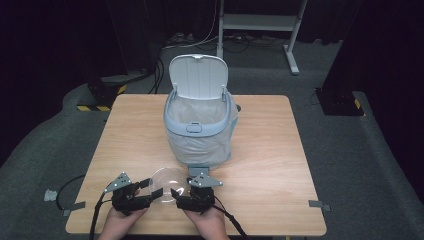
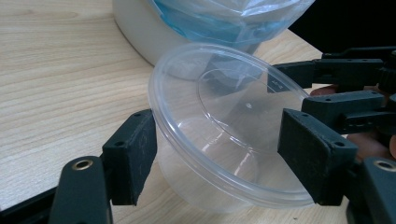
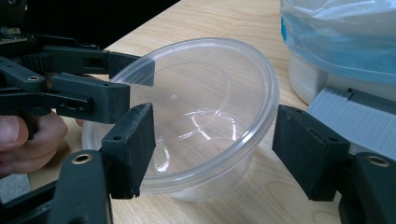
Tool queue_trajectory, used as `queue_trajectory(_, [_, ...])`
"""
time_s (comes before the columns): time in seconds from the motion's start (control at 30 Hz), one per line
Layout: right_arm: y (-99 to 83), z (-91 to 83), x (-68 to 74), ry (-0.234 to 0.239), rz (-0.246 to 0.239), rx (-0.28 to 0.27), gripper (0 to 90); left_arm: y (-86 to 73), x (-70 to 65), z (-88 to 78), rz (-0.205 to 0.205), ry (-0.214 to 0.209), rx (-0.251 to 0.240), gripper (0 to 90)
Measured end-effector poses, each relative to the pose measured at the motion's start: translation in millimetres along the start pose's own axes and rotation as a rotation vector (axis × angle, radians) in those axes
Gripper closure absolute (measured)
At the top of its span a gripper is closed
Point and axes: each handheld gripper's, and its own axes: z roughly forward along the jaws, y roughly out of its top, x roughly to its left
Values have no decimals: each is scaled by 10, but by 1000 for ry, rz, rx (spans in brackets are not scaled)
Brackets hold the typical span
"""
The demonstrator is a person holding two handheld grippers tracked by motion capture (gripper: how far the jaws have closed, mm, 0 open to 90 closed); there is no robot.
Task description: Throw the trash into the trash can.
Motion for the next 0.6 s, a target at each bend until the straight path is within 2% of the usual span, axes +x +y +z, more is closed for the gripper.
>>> queue_trajectory(0.17, [2, -12, -9, 6, 14, 6, 316, -2, -14, -20, 3, 2, -6, 316])
queue_trajectory(0.23, [-4, -21, -12, 9, 7, 5, 315, 7, -24, -24, 20, 3, -2, 323])
queue_trajectory(0.33, [-4, -22, -35, 34, 26, 14, 327, 6, -19, -31, 19, -4, 1, 332])
queue_trajectory(0.4, [-10, -29, -19, 31, 15, 8, 340, -3, -29, -45, 26, 4, -2, 337])
queue_trajectory(0.47, [-9, -34, -1, 30, 6, 3, 378, -1, -29, -68, 42, 18, -15, 357])
queue_trajectory(0.6, [28, -62, 10, 5, -28, -13, 496, 24, -5, -121, 66, 29, -35, 454])
